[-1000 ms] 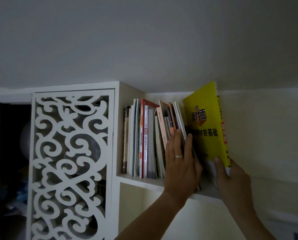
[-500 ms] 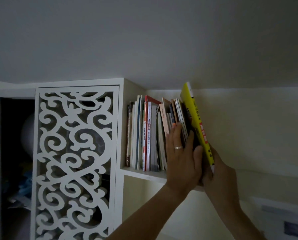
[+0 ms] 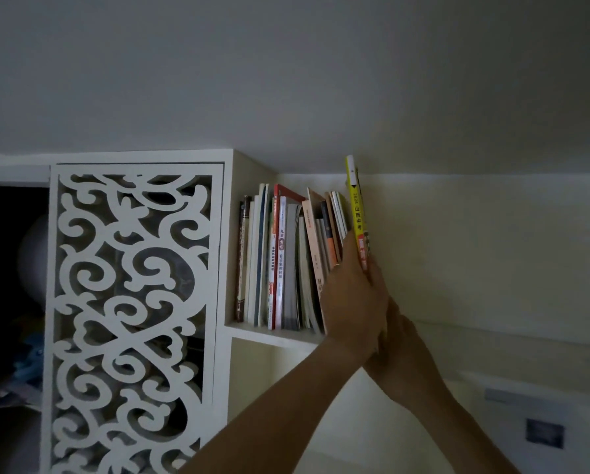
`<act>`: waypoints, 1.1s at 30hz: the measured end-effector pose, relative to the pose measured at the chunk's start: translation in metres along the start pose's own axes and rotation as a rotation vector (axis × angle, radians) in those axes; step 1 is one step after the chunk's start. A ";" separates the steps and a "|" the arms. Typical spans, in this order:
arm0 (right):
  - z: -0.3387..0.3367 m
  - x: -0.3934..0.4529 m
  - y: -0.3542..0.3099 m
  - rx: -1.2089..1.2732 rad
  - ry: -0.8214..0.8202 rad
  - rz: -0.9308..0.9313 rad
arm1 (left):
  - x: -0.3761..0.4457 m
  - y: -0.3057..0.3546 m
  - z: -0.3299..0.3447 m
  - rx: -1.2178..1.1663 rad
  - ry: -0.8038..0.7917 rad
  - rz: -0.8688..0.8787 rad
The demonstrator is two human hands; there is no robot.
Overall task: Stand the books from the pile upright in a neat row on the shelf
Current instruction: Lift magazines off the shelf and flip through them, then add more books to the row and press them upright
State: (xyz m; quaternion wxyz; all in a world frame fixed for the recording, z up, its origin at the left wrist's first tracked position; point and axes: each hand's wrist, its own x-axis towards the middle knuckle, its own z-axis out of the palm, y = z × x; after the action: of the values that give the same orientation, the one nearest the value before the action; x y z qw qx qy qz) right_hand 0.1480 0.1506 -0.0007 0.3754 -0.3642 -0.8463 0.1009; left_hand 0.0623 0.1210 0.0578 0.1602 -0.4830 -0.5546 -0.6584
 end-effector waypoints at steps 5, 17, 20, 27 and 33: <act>-0.009 0.001 -0.006 -0.302 -0.175 -0.014 | -0.015 0.005 0.006 0.212 -0.116 -0.024; 0.005 0.002 0.034 0.053 -0.141 -0.204 | -0.046 0.013 -0.055 0.082 0.078 0.047; 0.016 0.004 0.025 -0.042 -0.045 -0.146 | -0.053 0.019 -0.077 0.087 0.103 0.078; 0.039 -0.001 -0.011 0.018 0.135 -0.019 | -0.051 0.032 -0.138 0.196 0.198 0.127; 0.049 0.010 -0.049 0.212 0.491 0.035 | -0.041 0.013 -0.184 0.264 0.247 0.076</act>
State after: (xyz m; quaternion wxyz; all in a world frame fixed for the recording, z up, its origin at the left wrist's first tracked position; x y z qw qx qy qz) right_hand 0.0827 0.1273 -0.0076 0.6037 -0.3511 -0.7081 0.1039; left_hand 0.0075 -0.0591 0.0468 0.3139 -0.3936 -0.5938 -0.6276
